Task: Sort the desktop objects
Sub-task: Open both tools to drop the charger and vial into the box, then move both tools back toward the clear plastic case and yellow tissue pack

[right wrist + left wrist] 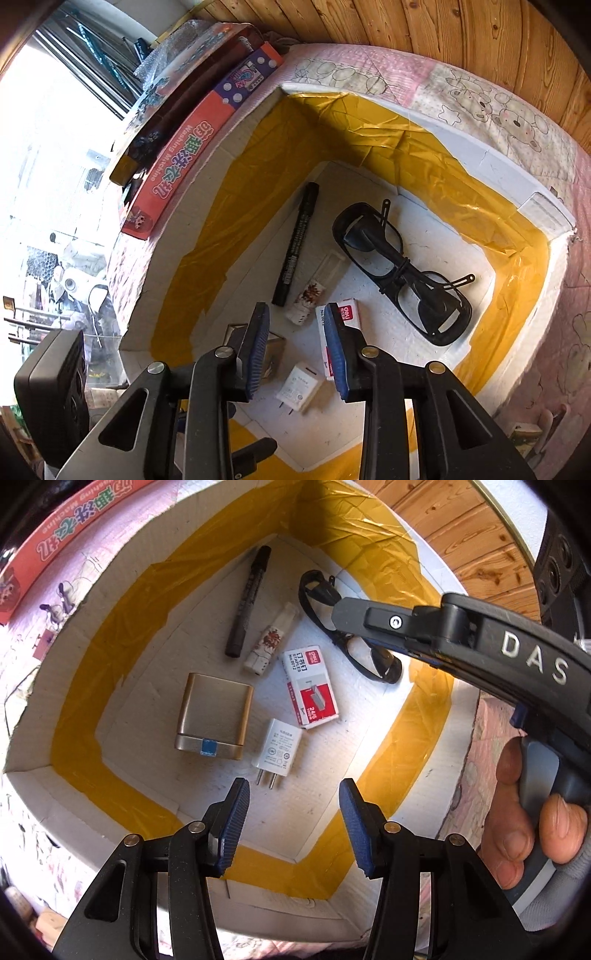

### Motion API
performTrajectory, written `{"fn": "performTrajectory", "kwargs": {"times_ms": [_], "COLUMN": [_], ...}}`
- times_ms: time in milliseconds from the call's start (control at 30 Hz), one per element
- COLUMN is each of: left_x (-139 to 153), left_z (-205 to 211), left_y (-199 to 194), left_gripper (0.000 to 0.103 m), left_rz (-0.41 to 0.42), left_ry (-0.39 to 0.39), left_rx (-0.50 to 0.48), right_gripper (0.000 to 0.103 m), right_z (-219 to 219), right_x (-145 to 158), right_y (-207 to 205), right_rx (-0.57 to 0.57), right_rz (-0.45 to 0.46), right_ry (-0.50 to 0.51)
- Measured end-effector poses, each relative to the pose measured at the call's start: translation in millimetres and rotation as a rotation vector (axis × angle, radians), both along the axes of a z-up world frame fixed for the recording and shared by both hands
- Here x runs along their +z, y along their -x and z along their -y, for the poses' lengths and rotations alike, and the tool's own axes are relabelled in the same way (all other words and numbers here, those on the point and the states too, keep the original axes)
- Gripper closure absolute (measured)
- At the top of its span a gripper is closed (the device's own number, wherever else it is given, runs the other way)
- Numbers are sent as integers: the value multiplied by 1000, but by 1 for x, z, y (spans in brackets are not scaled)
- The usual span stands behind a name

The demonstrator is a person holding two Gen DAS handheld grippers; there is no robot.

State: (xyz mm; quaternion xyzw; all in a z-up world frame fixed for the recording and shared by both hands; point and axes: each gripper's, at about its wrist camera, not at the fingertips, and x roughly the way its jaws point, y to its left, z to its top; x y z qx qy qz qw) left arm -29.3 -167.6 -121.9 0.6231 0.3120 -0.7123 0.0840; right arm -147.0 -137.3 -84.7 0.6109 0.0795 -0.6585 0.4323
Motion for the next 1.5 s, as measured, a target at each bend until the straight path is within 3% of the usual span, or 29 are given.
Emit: {"fn": "performTrajectory", "kwargs": {"times_ms": [500,1500], "left_x": [42,90], "left_z": [-3,-38], "left_y": [-14,-44], "left_gripper": [50,50], "left_rz": [-73,-198], "left_ry": [175,252], "left_rx": [-36,-128], "right_gripper": [58,46], "right_z": [-25,-93], "right_x": [43,93], "right_y": [-44,-97], "right_rx": [59,-16], "right_rz": [-119,-249], "right_ry": [24,131]}}
